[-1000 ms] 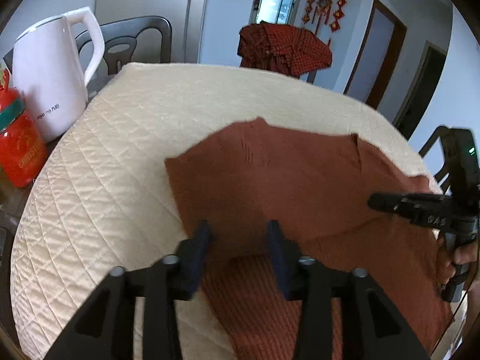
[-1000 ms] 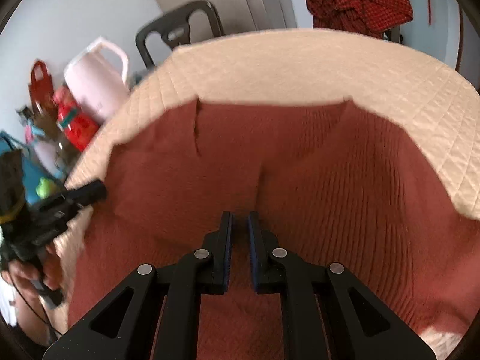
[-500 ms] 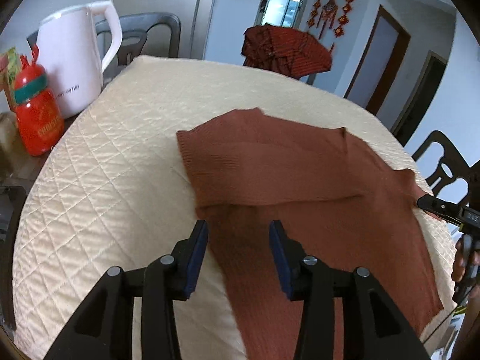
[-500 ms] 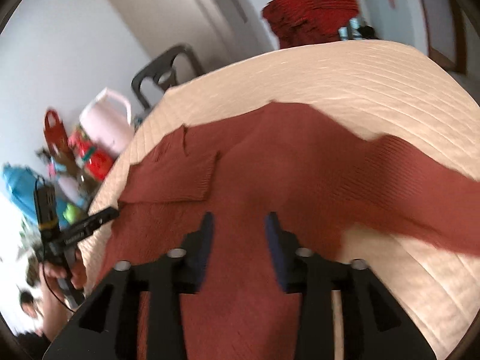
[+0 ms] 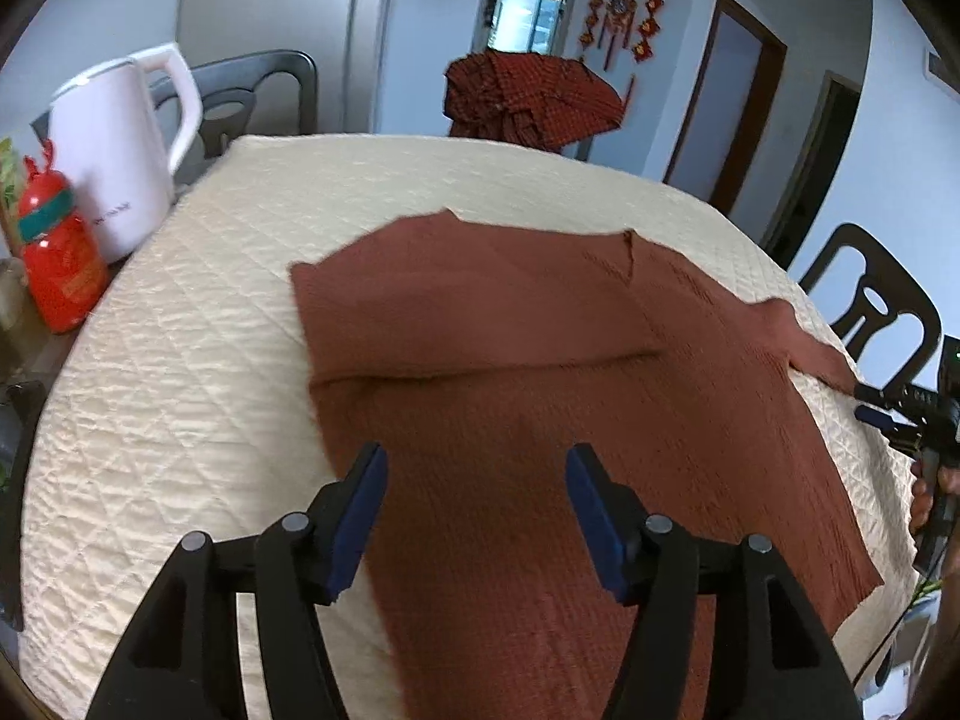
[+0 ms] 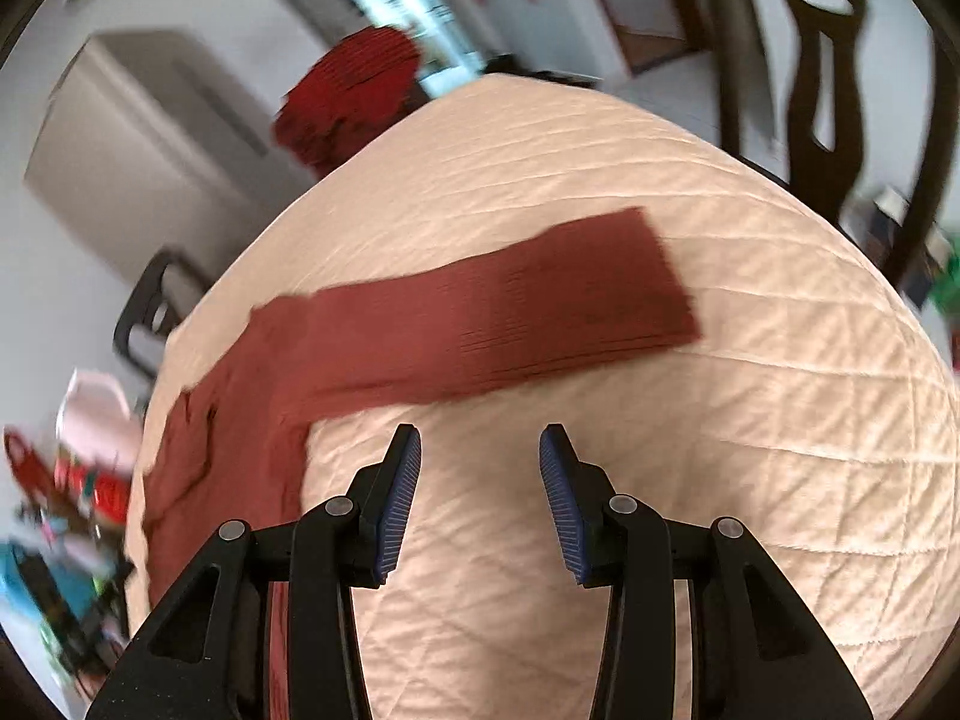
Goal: Fold small clothes
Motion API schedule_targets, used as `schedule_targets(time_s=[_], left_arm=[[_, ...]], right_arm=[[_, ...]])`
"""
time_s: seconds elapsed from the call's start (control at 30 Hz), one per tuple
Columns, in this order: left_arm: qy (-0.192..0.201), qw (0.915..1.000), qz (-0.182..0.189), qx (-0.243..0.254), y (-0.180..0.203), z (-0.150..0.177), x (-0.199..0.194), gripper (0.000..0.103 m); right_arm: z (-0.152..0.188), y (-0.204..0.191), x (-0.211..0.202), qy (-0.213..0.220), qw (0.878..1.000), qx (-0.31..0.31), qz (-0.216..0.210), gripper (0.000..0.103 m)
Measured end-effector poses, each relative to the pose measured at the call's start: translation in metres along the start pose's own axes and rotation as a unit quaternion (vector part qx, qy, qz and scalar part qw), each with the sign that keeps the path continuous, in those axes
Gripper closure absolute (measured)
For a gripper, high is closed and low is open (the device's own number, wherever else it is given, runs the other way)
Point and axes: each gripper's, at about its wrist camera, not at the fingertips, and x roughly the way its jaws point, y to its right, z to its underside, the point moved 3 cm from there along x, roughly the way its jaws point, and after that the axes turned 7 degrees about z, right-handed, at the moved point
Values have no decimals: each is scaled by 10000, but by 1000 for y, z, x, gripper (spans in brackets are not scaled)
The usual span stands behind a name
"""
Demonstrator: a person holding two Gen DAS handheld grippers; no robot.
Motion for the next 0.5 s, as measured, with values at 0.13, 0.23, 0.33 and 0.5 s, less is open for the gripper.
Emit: schedule_targets(time_s=[0.13, 0.23, 0.33, 0.5], left_arm=[[-119, 9999, -33, 52, 5, 5, 11, 38], [-188, 9998, -69, 25, 4, 9, 16, 38], [-207, 9997, -94, 13, 3, 13, 20, 37], [-222, 9997, -73, 51, 5, 14, 21, 34]], right_arm=[[-16, 14, 6, 178, 9983, 552, -110, 61], [-27, 26, 11, 314, 9952, 907, -206, 61], [-32, 31, 13, 426, 9929, 1100, -170, 61], [-44, 32, 13, 526, 9923, 1115, -111, 97]])
